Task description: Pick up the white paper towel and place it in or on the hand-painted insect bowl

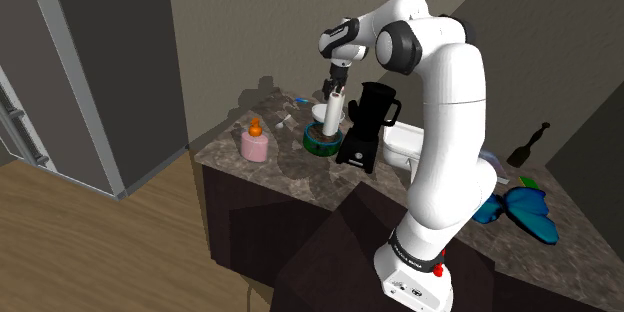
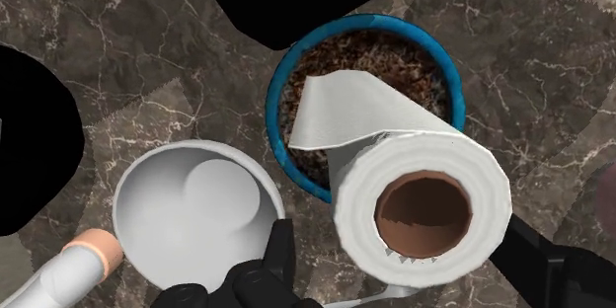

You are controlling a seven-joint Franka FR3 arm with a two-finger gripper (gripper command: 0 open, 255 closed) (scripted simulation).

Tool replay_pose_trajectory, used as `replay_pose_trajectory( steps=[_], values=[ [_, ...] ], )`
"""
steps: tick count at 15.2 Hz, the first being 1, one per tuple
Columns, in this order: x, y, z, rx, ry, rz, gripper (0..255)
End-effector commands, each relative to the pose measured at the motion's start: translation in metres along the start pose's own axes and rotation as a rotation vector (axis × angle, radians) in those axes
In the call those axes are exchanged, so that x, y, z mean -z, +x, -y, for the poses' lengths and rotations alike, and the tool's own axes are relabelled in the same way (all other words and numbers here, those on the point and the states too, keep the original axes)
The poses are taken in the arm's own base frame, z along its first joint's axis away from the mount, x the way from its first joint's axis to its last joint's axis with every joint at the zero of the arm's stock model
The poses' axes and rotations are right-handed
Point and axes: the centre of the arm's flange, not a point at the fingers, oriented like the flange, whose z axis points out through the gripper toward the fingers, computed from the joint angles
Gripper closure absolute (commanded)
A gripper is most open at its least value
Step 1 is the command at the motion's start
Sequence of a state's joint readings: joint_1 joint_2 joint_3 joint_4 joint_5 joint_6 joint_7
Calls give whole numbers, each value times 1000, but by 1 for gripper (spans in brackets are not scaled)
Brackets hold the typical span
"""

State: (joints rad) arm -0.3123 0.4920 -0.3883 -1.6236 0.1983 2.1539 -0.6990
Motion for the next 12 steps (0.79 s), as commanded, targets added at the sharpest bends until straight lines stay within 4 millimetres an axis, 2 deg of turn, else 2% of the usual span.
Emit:
replay_pose_trajectory(
  steps=[1,4,8,12],
  values=[
    [0,0,0,0,0,0,0],
    [0,0,0,0,0,0,0],
    [50,0,0,0,0,0,0],
    [50,0,0,0,0,0,0]
  ],
)
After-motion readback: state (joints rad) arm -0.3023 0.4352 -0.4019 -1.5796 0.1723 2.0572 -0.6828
